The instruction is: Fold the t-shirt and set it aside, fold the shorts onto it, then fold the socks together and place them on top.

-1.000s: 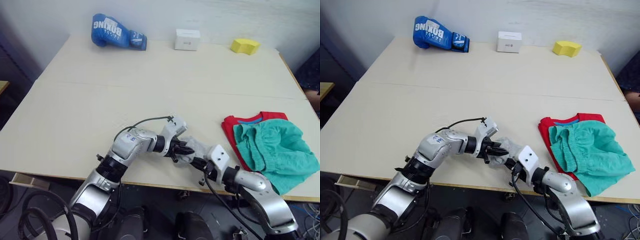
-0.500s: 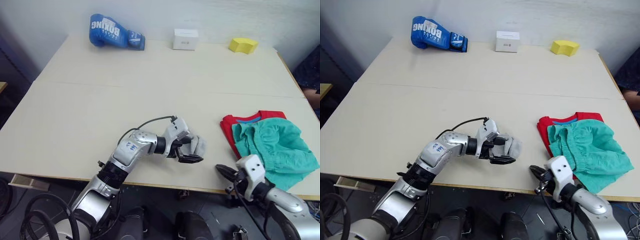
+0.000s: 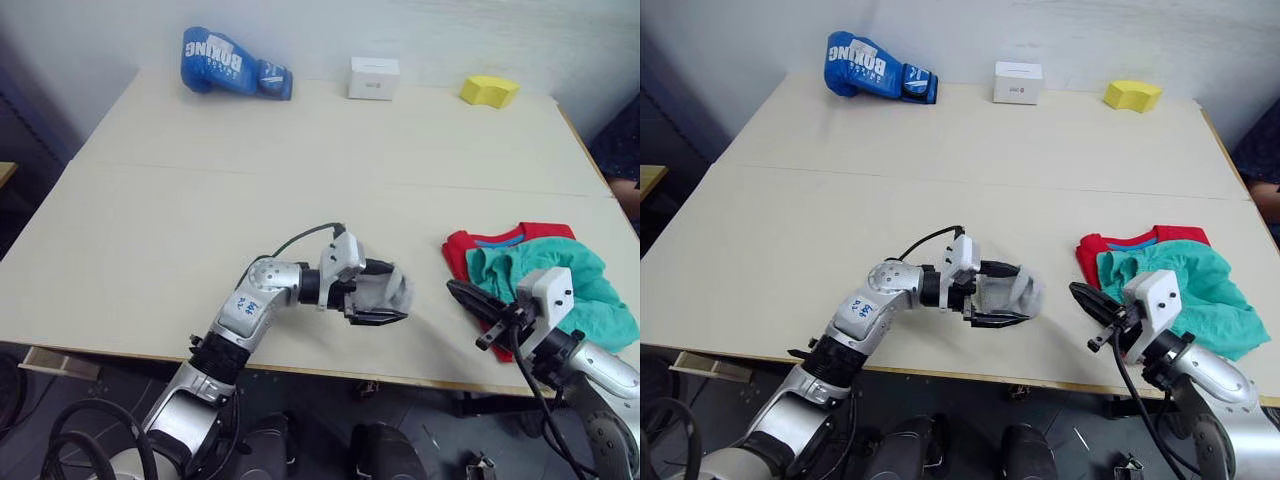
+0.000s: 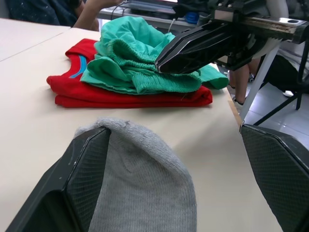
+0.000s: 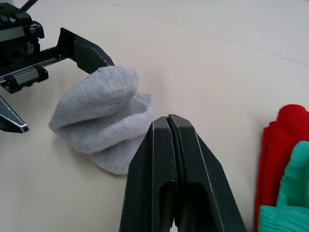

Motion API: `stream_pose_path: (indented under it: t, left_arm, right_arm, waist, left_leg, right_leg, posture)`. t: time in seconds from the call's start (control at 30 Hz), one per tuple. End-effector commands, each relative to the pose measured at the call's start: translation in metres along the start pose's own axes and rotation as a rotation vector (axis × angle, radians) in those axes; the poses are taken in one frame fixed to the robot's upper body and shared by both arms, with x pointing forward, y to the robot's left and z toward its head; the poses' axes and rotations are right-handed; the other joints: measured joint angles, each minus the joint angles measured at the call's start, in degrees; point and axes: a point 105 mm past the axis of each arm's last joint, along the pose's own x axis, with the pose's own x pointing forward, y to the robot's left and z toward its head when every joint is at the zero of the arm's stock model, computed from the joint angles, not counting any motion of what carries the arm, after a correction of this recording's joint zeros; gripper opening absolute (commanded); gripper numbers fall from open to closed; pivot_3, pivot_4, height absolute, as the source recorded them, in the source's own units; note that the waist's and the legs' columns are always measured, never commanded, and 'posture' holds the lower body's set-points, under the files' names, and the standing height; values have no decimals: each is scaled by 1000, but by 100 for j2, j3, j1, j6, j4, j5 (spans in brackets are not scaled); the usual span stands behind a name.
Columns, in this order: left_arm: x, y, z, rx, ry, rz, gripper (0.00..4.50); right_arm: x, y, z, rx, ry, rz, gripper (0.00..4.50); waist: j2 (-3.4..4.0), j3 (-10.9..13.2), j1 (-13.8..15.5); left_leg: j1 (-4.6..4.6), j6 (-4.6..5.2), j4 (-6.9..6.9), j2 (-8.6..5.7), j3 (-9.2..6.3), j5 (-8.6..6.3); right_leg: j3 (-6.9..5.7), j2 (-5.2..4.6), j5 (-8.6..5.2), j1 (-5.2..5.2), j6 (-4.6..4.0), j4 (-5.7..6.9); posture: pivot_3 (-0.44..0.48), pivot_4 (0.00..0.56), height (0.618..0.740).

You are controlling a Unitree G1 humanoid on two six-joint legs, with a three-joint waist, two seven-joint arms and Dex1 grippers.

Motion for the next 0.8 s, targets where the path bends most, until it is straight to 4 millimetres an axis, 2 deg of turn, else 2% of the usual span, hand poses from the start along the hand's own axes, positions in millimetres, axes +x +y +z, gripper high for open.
stream_pose_path:
  t: [0.03,0.17,0.47,0.57,0.67,0.8]
  left_arm:
    - [-8,-2,17,40,-71,-3,4471]
    - [-14,-1,9,25,-31,-8,4471]
    - [9,-1,-9,-39,40,-39,4471]
    - [13,3,-20,-6,116,-39,4471]
    - [7,7,-23,27,168,-41,4471]
    - [-30,10,-7,29,165,-46,4471]
  right_arm:
    - [7,10,19,-53,-71,57,0]
    - [13,11,25,-64,-97,76,0]
    - [20,14,28,-62,-93,92,0]
    - [21,16,28,-57,-89,86,0]
    - [21,17,29,-52,-88,75,0]
    - [20,20,31,-51,-98,47,0]
  waist:
    - [0,0,-1]
    - [0,0,-2]
    - [0,0,6]
    - [0,0,5]
    - [0,0,-13]
    - [2,1,-42]
  left_leg:
    - [0,1,0,0,0,0]
    - [1,3,1,0,-1,-1]
    - [-2,0,3,-4,-1,2]
    - [-2,2,4,-3,0,1]
    - [-3,2,4,-1,0,1]
    - [-3,-5,1,10,1,1]
  right_leg:
    - [0,0,0,0,0,1]
    - [0,0,0,0,0,3]
    - [-1,-2,1,1,1,2]
    - [-1,-1,1,0,1,4]
    - [-2,0,1,-3,1,5]
    - [-3,9,0,-8,0,5]
  posture:
    - [0,150,740]
    - [0,150,740]
    - [0,150,740]
    - [0,150,740]
    - [0,150,740]
    - [0,150,740]
